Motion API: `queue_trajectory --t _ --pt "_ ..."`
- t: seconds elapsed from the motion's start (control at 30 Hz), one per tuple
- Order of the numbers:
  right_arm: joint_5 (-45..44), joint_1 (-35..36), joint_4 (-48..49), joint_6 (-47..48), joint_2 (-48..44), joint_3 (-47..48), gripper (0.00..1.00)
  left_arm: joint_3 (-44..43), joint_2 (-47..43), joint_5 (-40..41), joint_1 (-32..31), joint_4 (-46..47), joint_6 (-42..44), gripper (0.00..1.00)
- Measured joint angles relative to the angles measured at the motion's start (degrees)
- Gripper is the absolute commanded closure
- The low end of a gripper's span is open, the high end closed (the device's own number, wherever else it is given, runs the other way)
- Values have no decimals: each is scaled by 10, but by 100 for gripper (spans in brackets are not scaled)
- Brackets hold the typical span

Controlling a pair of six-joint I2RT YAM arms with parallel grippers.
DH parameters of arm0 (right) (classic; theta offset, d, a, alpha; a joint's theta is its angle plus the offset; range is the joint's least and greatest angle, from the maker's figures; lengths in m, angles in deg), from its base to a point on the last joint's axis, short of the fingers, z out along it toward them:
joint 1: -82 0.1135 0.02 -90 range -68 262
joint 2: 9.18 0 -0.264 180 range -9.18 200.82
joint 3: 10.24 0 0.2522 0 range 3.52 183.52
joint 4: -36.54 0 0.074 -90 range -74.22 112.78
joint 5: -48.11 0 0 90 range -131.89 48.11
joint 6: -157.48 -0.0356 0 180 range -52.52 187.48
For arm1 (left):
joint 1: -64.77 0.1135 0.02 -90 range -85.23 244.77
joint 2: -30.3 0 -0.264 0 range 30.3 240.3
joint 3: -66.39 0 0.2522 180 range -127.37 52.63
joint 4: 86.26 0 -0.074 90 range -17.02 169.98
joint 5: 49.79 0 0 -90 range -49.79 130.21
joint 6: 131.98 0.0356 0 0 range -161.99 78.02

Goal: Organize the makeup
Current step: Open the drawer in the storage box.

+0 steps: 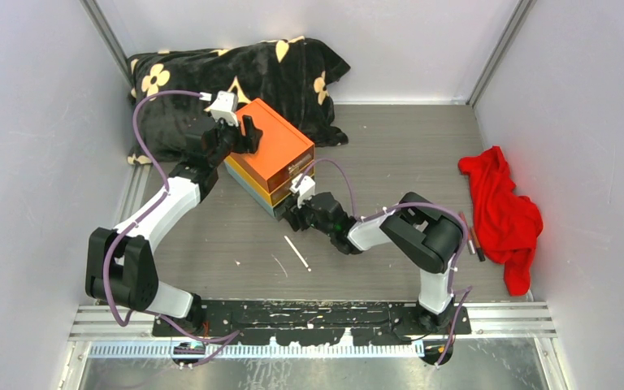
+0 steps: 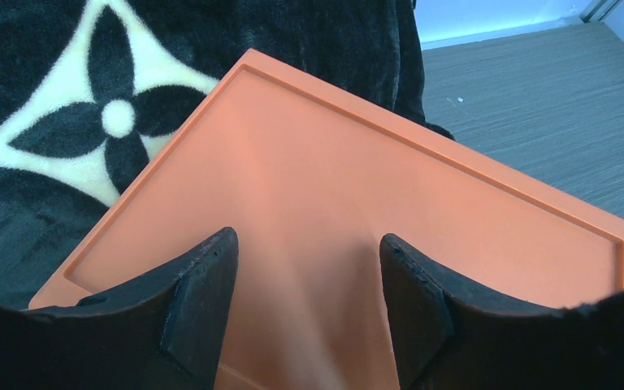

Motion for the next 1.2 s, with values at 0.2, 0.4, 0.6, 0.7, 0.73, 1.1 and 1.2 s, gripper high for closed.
queue_trajectory --t 0.2,0.4,0.6,0.7,0.73,1.1,1.2 --pt "-1 0 9 -3 -17 -28 63 2 0 0 0 3 0 34" --pt "-5 0 10 -9 -47 -64 63 3 0 0 0 4 0 34" --pt "-17 2 13 -24 -94 -122 62 3 0 -1 -1 4 0 34" --pt "-23 3 12 -32 -122 -152 61 4 0 -1 -1 7 0 34" --pt "-25 3 11 -33 -128 -158 61 4 0 -1 -1 7 0 34" --pt "-75 4 -22 -61 -185 -200 60 8 0 -9 -1 14 0 35" --pt "-93 4 -36 -72 -201 -211 60 8 0 -11 -2 15 0 35"
